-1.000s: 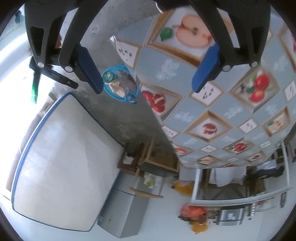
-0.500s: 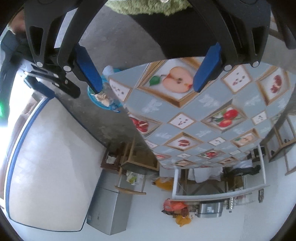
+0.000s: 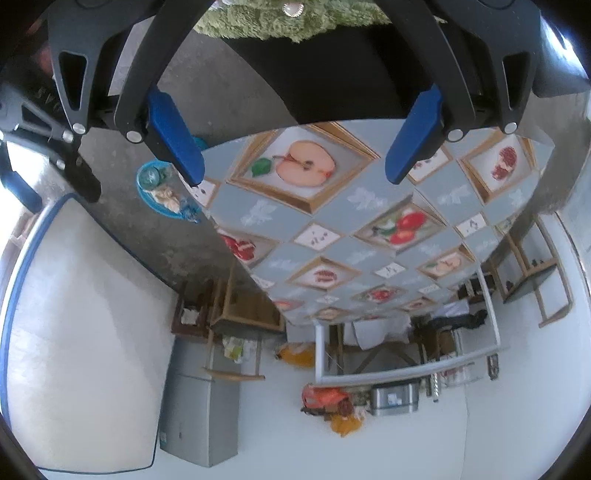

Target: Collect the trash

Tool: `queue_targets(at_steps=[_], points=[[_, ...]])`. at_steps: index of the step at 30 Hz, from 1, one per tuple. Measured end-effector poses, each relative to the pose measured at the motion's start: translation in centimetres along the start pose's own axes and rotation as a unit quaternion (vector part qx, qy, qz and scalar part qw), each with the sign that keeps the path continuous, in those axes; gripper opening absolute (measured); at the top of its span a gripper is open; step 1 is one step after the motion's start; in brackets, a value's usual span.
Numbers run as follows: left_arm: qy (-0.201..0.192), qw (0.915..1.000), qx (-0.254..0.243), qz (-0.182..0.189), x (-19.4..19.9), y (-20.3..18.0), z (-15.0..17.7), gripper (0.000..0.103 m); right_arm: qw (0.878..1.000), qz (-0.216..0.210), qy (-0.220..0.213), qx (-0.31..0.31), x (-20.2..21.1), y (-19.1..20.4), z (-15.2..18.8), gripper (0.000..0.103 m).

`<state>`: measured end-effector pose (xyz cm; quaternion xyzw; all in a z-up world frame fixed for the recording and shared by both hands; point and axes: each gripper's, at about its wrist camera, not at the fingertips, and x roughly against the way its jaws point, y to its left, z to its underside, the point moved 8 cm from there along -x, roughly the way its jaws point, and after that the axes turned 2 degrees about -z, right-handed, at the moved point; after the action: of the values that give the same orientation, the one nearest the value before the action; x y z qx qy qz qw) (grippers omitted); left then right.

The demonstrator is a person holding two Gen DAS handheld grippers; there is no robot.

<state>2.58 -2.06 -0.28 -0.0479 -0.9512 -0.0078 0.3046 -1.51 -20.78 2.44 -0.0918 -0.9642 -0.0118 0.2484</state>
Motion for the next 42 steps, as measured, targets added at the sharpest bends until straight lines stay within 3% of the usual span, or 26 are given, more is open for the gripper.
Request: queue_targets(at_steps=[8, 17, 42], points=[[0.057, 0.9972, -0.042, 0.023, -1.8, -1.9, 2.3, 0.094, 0.991, 0.062, 0.073, -0.089, 0.1, -2.8, 4.9, 0.097], [0.094, 0.9948, -0.038, 0.001, -3.2, -1.2, 3.3, 0.094, 0.990, 0.076, 0.090, -0.079, -0.1, -2.4, 6.4, 0.097], [0.095, 0.9941, -0.049, -0.017, -2.8, -0.9, 3.2, 0.094, 0.988, 0.075, 0.105, -0.089, -0.4, -2.8, 7.2, 0.097]])
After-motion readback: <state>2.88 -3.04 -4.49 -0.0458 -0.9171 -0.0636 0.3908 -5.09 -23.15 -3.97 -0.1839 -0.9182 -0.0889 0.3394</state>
